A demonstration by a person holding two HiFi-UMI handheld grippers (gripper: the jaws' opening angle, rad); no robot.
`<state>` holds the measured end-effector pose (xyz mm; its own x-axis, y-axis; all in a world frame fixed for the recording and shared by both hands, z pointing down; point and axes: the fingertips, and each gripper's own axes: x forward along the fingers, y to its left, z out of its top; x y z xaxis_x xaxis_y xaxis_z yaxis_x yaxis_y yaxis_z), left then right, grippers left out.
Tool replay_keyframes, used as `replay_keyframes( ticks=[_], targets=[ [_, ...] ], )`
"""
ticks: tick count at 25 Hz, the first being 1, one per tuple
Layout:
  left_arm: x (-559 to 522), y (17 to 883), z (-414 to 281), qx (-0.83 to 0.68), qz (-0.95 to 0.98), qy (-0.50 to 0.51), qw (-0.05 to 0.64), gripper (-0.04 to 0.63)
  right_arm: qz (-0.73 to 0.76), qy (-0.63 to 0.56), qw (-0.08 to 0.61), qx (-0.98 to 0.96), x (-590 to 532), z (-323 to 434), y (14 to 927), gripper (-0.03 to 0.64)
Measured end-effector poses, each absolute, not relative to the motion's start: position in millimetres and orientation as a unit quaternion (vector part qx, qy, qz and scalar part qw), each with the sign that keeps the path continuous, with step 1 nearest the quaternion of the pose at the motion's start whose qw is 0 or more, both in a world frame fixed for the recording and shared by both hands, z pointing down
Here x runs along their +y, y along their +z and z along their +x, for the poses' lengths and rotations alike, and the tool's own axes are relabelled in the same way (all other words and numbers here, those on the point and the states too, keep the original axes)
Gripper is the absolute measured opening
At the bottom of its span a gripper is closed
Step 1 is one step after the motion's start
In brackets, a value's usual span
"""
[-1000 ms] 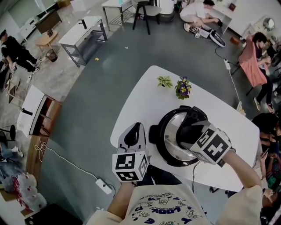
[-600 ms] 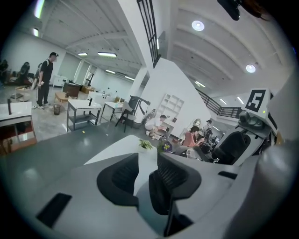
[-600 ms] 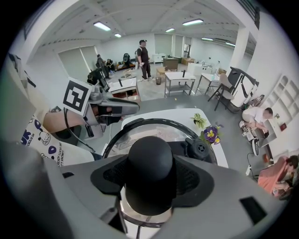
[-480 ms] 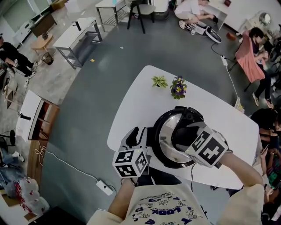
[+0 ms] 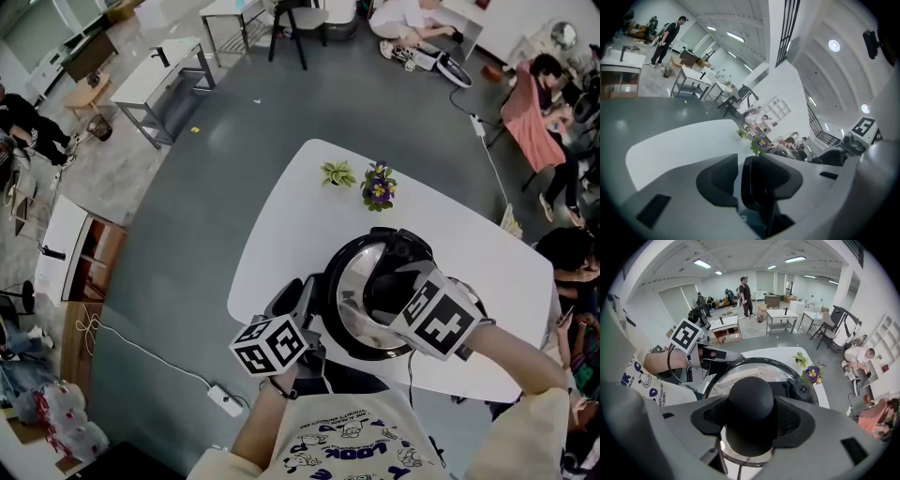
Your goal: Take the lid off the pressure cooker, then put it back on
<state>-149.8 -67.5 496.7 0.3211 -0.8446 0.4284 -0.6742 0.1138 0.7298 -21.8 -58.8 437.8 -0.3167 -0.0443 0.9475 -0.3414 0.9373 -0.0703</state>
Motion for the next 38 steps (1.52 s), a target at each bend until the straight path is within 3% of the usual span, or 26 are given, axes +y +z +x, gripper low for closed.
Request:
replay_keyframes(
  ticks=[24,38],
  targets=[
    [-67.6,497.2,-146.4,-0.564,0.65,-0.108,0.498,0.123,0.089,0.109,0.578,-0.804,-56.8,-21.1,437.4,0.301],
    [-67.9,496.8,-147.0,-0.563,0.653,-0.105,0.496,0.123,-0.077,-0.016,0.598,-0.798,-43.2,-23.5,438.6,0.301]
  ],
)
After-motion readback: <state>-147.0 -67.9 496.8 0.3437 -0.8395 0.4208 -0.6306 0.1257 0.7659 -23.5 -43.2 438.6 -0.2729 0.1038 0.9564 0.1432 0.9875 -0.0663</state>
